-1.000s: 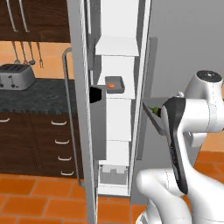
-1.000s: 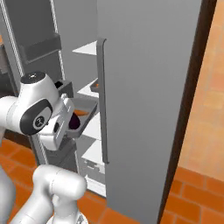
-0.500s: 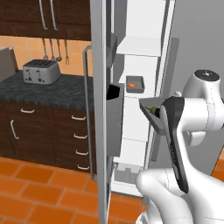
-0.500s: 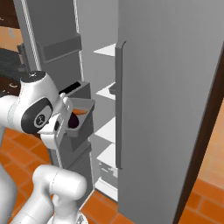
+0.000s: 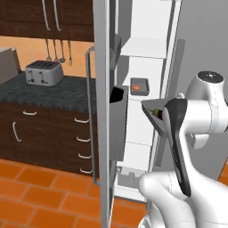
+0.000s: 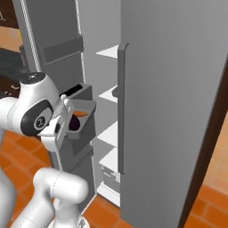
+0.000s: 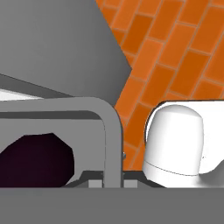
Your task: Take the meat container that has the shrimp and place it on the second highest rack of the freezer. Then take the vegetable container that has the carrot and eggplant and place it on the highest rack of the freezer.
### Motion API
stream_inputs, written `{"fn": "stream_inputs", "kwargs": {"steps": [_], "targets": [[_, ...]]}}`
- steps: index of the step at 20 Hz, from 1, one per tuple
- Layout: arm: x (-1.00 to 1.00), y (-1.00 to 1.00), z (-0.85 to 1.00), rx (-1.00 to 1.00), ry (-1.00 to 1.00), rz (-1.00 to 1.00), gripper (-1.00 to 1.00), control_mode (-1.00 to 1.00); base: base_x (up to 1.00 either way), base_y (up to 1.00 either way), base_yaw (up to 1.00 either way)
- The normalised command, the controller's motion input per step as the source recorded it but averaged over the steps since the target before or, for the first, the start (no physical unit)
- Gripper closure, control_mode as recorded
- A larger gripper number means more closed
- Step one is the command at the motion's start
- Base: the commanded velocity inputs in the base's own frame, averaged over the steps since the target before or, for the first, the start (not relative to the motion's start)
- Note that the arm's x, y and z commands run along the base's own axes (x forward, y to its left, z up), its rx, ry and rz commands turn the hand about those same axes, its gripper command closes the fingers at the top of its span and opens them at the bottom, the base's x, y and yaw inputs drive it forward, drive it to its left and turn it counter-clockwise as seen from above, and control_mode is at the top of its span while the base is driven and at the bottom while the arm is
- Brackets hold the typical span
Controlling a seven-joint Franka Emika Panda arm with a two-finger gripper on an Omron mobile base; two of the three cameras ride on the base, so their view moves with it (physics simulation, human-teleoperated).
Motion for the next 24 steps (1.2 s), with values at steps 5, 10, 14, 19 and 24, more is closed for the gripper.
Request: {"fn": "stream_inputs", "kwargs": {"steps": [5,10,14,19,24], "targets": [[0.00,0.00,0.00,0.00,0.00,0.00,1.00,1.00,0.61,-0.03,0.00],[0.00,0.00,0.00,0.00,0.00,0.00,1.00,1.00,0.44,0.17,0.00],[0.00,0.00,0.00,0.00,0.00,0.00,1.00,1.00,0.36,0.32,0.00],[0.00,0.00,0.00,0.00,0.00,0.00,1.00,1.00,0.59,0.07,0.00],[0.00,0.00,0.00,0.00,0.00,0.00,1.00,1.00,0.61,0.00,0.00]]}}
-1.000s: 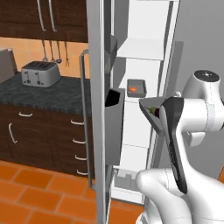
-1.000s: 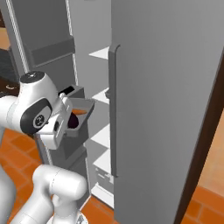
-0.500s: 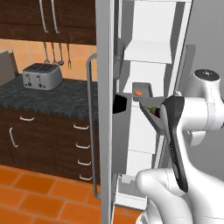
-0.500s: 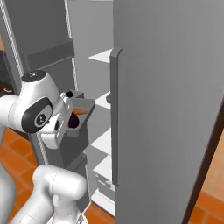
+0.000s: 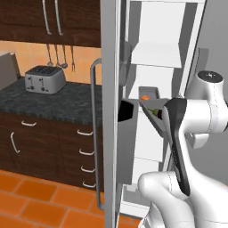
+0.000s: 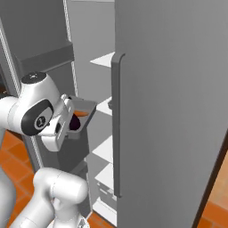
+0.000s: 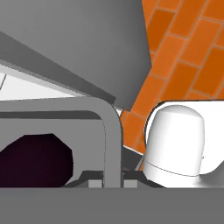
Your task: Take the meat container that has the shrimp and place it on the second highest rack of the freezer. Then take the vegetable container that has the carrot and eggplant and place it on the highest rack of the freezer.
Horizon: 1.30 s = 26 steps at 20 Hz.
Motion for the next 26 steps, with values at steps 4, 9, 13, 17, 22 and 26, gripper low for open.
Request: {"fn": "stream_inputs", "kwargs": {"steps": [4,9,13,17,22,26], "targets": [[0.00,0.00,0.00,0.00,0.00,0.00,1.00,1.00,0.38,0.00,0.00],[0.00,0.00,0.00,0.00,0.00,0.00,1.00,1.00,0.01,0.00,0.00],[0.00,0.00,0.00,0.00,0.00,0.00,1.00,1.00,-0.17,-0.01,0.00],[0.00,0.00,0.00,0.00,0.00,0.00,1.00,1.00,-0.26,-0.33,0.01],[0.00,0.00,0.00,0.00,0.00,0.00,1.00,1.00,0.11,-0.29,0.01],[0.00,0.00,0.00,0.00,0.00,0.00,1.00,1.00,0.59,0.00,0.00]]}}
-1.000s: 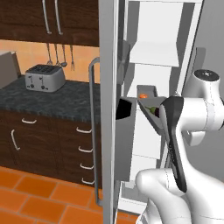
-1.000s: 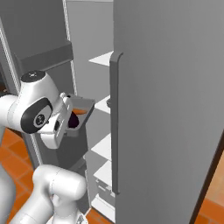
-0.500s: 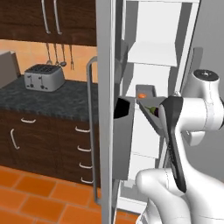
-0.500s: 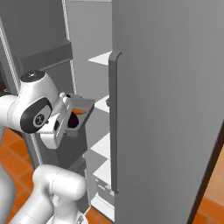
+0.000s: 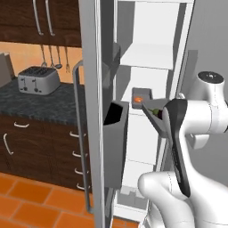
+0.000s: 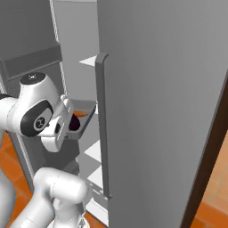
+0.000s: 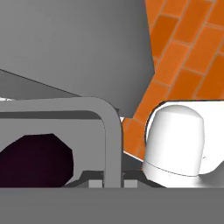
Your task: Take the meat container that has the shrimp and place it on the second highest rack of the freezer. Then take the vegetable container that has the carrot and eggplant and place it on the highest rack of the freezer.
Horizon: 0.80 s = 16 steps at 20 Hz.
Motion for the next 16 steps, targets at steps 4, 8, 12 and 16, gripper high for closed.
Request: {"fn": "stream_inputs", "kwargs": {"steps": [4,8,12,16], "targets": [[0.00,0.00,0.00,0.00,0.00,0.00,1.00,1.00,0.38,0.00,0.00],[0.00,0.07,0.00,0.00,0.00,0.00,1.00,-1.00,0.00,0.07,0.00],[-0.08,0.30,0.38,0.00,-0.10,-0.06,1.00,-1.00,0.00,0.00,0.00],[0.00,0.02,0.78,0.00,-0.16,-0.14,1.00,-1.00,0.00,0.00,0.00]]}}
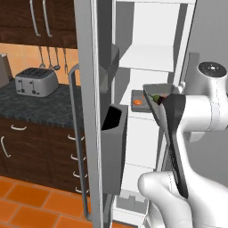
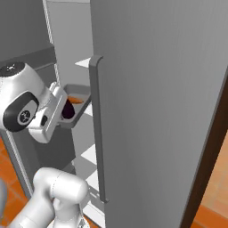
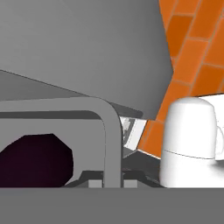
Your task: Take the meat container that has the shrimp and place it on the second highest rack of the freezer. Then take the vegetable container that has the carrot and eggplant and place it on the highest rack of the freezer.
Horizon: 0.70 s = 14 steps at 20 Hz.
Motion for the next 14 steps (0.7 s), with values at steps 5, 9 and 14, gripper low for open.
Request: {"fn": "stream_inputs", "kwargs": {"steps": [5,9,14], "targets": [[0.07,0.09,0.66,0.00,-0.19,-0.10,1.00,-1.00,0.00,0.00,0.00],[0.11,0.21,0.64,0.00,-0.12,-0.03,1.00,-1.00,0.00,0.00,0.00],[0.50,0.04,0.47,0.00,0.00,0.00,1.00,-1.00,0.00,0.00,0.00]]}}
